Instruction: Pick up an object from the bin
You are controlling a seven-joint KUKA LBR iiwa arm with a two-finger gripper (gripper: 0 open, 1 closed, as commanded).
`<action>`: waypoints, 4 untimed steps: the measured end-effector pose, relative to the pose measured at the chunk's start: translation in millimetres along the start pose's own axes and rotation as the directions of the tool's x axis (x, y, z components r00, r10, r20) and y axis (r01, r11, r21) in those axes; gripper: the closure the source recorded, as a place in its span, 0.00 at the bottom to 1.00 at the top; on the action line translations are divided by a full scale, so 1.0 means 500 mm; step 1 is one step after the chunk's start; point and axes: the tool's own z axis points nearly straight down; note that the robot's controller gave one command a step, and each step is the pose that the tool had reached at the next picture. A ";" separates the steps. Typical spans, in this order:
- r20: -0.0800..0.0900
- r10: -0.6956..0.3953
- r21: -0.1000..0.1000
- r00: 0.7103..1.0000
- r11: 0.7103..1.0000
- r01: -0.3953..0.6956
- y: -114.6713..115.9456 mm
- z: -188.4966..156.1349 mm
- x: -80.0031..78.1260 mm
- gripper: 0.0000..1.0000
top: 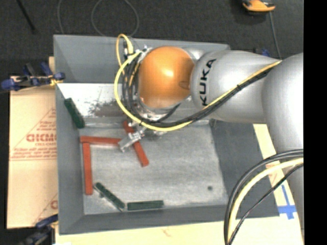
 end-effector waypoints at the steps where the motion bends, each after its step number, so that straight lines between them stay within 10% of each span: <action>1: 0.000 0.001 -0.002 1.000 1.000 -0.001 0.000 0.000 0.000 1.00; 2: 0.000 0.002 -0.003 1.000 1.000 -0.002 0.000 0.000 0.000 0.00; 3: 0.000 0.003 -0.004 1.000 1.000 -0.003 0.001 0.000 0.000 1.00; 4: 0.000 0.004 -0.004 1.000 1.000 -0.004 0.001 0.000 0.000 0.00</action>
Offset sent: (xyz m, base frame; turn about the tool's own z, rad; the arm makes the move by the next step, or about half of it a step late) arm 0.0000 0.0000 0.0000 0.0000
